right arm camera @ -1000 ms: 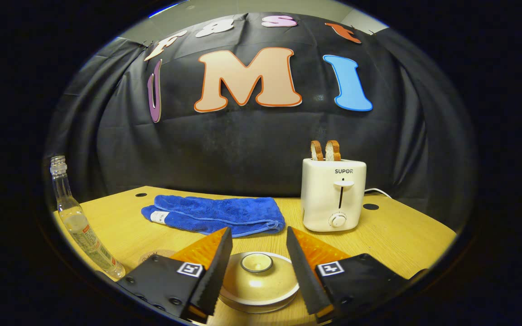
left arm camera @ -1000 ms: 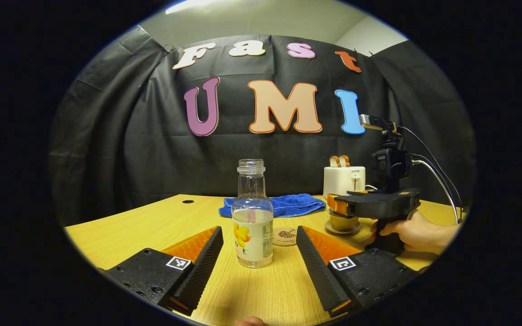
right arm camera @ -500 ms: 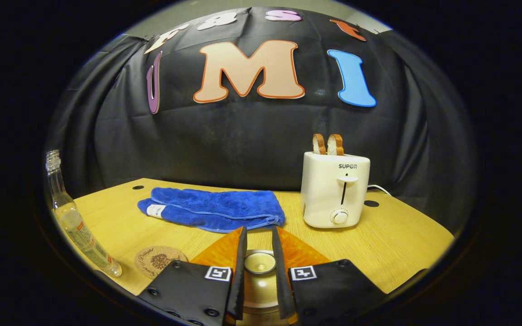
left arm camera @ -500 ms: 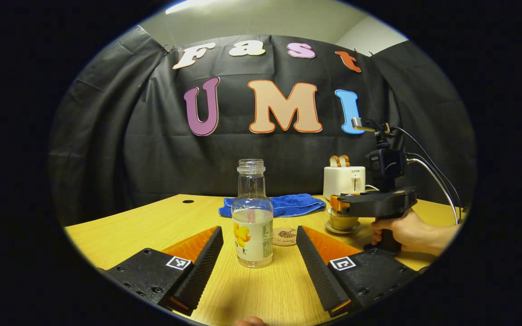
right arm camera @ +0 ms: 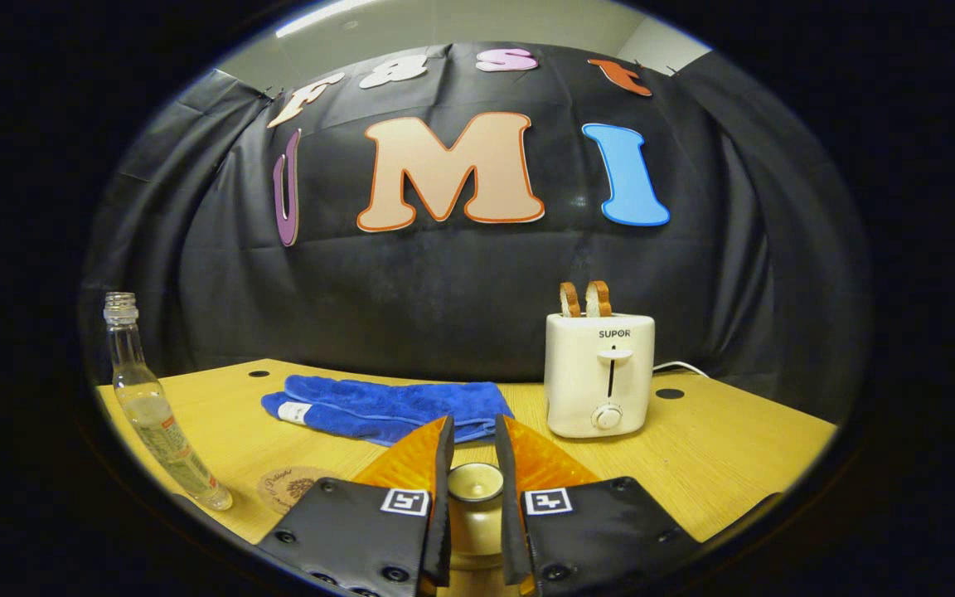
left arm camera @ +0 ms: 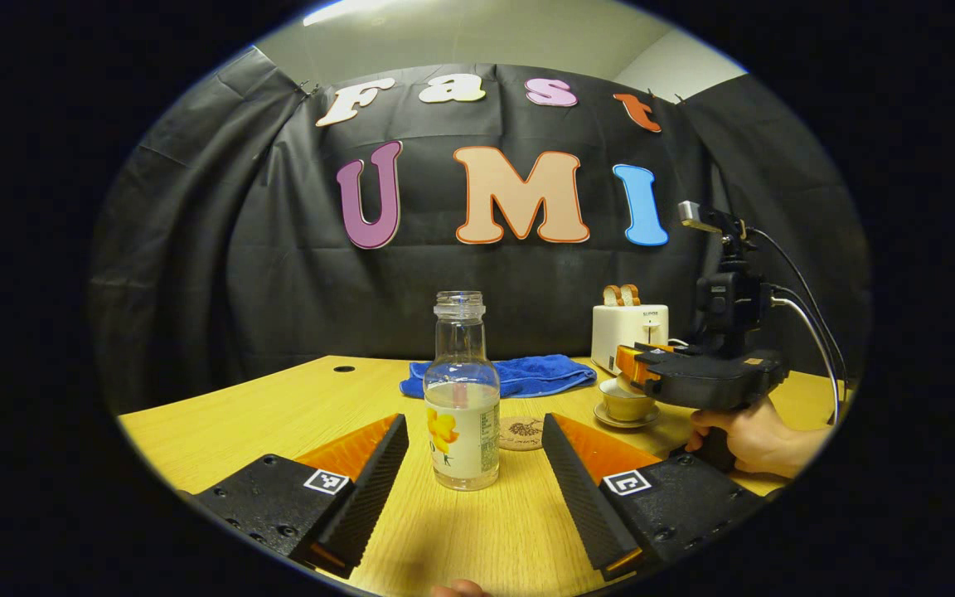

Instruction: Open the teacup lid with one hand, grasp the water bottle and pour water into the teacup with the other hand; after pouring, place the water bottle on the coaster and then close the teacup lid.

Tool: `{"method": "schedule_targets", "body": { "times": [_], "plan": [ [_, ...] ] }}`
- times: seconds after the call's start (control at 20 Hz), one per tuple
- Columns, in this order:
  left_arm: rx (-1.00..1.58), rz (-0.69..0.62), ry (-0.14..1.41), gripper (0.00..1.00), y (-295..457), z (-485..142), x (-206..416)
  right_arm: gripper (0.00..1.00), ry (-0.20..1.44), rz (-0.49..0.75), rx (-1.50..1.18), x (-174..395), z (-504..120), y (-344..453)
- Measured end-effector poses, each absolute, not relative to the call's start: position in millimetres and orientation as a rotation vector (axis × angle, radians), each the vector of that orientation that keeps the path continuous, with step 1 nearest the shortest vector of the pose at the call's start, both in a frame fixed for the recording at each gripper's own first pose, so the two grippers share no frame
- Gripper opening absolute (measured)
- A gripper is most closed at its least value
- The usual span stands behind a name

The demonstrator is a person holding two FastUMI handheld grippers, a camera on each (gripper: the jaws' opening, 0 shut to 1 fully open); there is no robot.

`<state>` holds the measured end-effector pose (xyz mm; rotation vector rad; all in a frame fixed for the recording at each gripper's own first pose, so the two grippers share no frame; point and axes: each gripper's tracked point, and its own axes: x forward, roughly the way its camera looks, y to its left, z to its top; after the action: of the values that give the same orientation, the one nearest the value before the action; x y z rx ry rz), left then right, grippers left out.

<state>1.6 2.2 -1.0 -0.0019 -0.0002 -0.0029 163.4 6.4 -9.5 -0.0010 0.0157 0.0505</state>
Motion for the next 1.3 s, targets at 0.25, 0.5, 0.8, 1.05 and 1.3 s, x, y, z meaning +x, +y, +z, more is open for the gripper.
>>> {"method": "schedule_targets", "body": {
  "times": [0.25,0.5,0.8,1.05,1.3],
  "plan": [
    [-0.002,-0.003,-0.001,0.95,3,-2,2,0.27,0.001,0.068,0.000,107,-4,-5],
    [-0.002,0.000,-0.001,0.95,3,-1,2,0.28,-0.003,0.043,0.000,48,-1,-30],
    [-0.002,0.001,-0.001,0.95,3,-1,2,0.27,-0.010,-0.016,0.000,1,2,-55],
    [0.001,0.025,-0.005,0.95,8,-1,6,0.27,-0.008,-0.012,-0.001,-2,1,-55],
    [-0.001,0.048,0.003,0.95,24,-4,43,0.27,-0.006,-0.013,-0.001,-3,2,-54]
  ]
}}
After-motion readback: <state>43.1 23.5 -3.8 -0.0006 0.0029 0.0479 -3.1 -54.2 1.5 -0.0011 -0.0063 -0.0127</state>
